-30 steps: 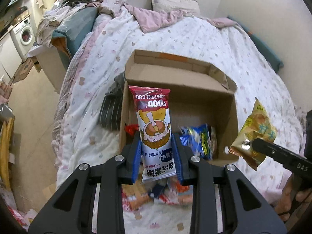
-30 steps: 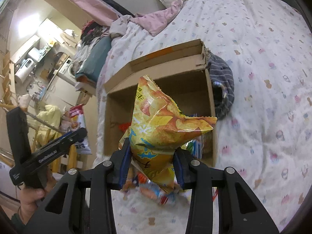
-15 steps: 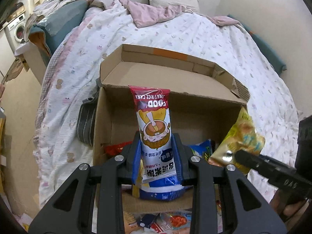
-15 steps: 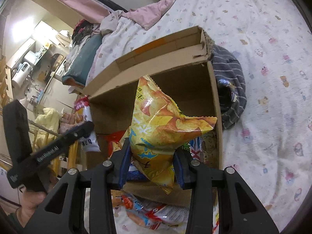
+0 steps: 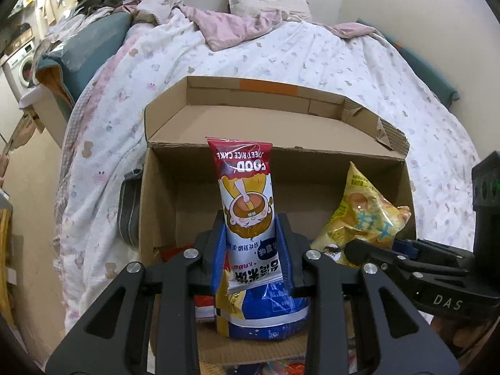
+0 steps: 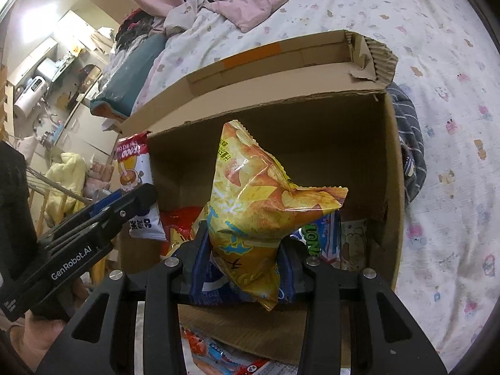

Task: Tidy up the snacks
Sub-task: 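Lower both held snacks into the box and open both tools, then withdraw both open tools from the box back toward the pile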

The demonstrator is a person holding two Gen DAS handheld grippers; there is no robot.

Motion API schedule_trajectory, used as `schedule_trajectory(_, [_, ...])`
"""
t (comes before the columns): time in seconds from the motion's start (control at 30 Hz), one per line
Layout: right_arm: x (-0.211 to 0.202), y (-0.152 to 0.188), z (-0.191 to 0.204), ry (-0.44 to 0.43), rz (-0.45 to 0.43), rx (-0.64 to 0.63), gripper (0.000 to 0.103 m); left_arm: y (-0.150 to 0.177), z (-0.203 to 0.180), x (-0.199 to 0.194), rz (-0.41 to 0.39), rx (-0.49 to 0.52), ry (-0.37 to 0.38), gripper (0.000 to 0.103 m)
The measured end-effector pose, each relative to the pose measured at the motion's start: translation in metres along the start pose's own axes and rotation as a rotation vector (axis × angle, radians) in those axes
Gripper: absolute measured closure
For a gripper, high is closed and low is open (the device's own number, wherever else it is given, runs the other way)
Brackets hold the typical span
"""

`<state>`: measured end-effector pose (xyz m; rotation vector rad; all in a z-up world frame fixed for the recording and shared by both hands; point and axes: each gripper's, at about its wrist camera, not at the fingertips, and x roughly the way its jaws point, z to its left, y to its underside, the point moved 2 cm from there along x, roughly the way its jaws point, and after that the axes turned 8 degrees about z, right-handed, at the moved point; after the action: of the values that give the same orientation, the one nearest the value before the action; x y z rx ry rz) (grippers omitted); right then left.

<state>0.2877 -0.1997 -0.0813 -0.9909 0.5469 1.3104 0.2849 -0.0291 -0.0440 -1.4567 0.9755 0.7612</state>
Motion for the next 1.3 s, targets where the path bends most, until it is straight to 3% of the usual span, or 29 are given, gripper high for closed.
schedule_trajectory(0.17, [0.001,-0.001,-0.004,-0.001,0.005,0.017,0.062,0.000,-0.004,0.002,0.004,0.020,-0.022,0.071])
schedule_trajectory(0.3, [0.001,-0.002,-0.004,0.002,0.006,0.021,0.062,0.001,-0.005,-0.002,-0.014,0.022,-0.017,0.037])
schedule_trajectory(0.37, [0.001,-0.002,-0.004,0.002,0.007,0.020,0.062,0.000,-0.003,-0.003,-0.019,0.012,-0.017,0.028])
schedule_trajectory(0.57, [0.001,-0.002,-0.005,0.013,0.003,0.010,0.060,-0.001,0.007,-0.003,-0.016,-0.026,-0.013,0.027])
schedule_trajectory(0.7, [-0.003,-0.002,-0.006,-0.026,-0.005,0.026,0.059,0.001,0.011,-0.003,-0.017,-0.042,-0.033,0.027])
schedule_trajectory(0.77, [-0.007,-0.003,-0.004,-0.020,-0.026,0.016,0.052,0.001,0.011,-0.005,-0.028,-0.038,-0.046,0.027])
schedule_trajectory(0.83, [-0.012,-0.002,-0.003,-0.008,-0.048,0.007,0.034,0.001,0.009,-0.007,-0.041,-0.031,-0.043,0.027])
schedule_trajectory(0.93, [-0.017,-0.003,-0.005,-0.004,-0.069,0.007,0.022,0.001,0.006,-0.013,-0.068,-0.016,-0.074,0.027])
schedule_trajectory(1.0, [-0.018,-0.004,-0.008,-0.020,-0.066,0.021,0.022,0.001,0.007,-0.017,-0.095,-0.014,-0.100,0.026])
schedule_trajectory(1.13, [-0.017,-0.004,-0.012,-0.020,-0.059,0.030,0.022,0.002,0.011,-0.022,-0.105,-0.036,-0.066,0.016])
schedule_trajectory(1.3, [-0.020,-0.003,-0.010,-0.027,-0.062,0.029,0.022,0.001,0.019,-0.022,-0.090,-0.082,-0.048,0.014])
